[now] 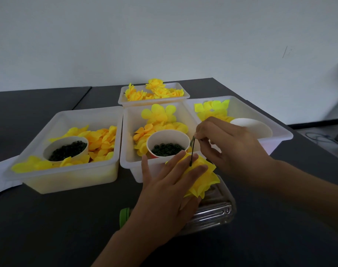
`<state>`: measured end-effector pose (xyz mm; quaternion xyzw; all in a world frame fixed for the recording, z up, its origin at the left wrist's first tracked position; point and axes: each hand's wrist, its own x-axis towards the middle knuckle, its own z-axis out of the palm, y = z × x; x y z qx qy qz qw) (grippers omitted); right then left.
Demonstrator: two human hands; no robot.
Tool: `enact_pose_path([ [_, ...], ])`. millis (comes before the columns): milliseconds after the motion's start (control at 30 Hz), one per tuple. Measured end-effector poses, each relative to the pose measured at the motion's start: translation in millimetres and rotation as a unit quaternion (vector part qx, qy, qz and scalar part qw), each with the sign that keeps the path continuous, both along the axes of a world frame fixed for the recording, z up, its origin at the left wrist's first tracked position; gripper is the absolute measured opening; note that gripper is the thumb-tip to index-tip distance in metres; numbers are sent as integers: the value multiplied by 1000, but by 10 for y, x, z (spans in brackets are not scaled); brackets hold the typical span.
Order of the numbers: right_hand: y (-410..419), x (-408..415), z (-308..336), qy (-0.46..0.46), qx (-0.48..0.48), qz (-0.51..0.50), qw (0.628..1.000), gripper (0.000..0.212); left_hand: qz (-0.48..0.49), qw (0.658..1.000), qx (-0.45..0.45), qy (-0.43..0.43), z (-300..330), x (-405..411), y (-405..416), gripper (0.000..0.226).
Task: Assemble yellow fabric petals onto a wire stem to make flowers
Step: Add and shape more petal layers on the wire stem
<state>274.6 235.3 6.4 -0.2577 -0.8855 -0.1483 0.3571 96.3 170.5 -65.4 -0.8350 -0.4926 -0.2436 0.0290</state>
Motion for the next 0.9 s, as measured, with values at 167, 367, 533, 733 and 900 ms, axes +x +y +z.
enact_pose_path([
  [167,-7,-12,-73,17,-26,-12,999,5,3,1000,-5,-1,9,4,-13,51],
  [367,-17,-89,-63,13,-26,-45,999,7,6,1000,-7,1,9,4,-8,52],
  [533,-4,-93,-75,61,-85,7,994,7,6,1000,-9,1,9,-1,-9,52],
  [733,-21,-35,-146,139,-121,41,982,10,7,1000,-8,8,-3,-1,5,51],
  [900,-11,-48,-251,132,-97,80,983,11,10,1000,-2,2,-8,3,0,55],
])
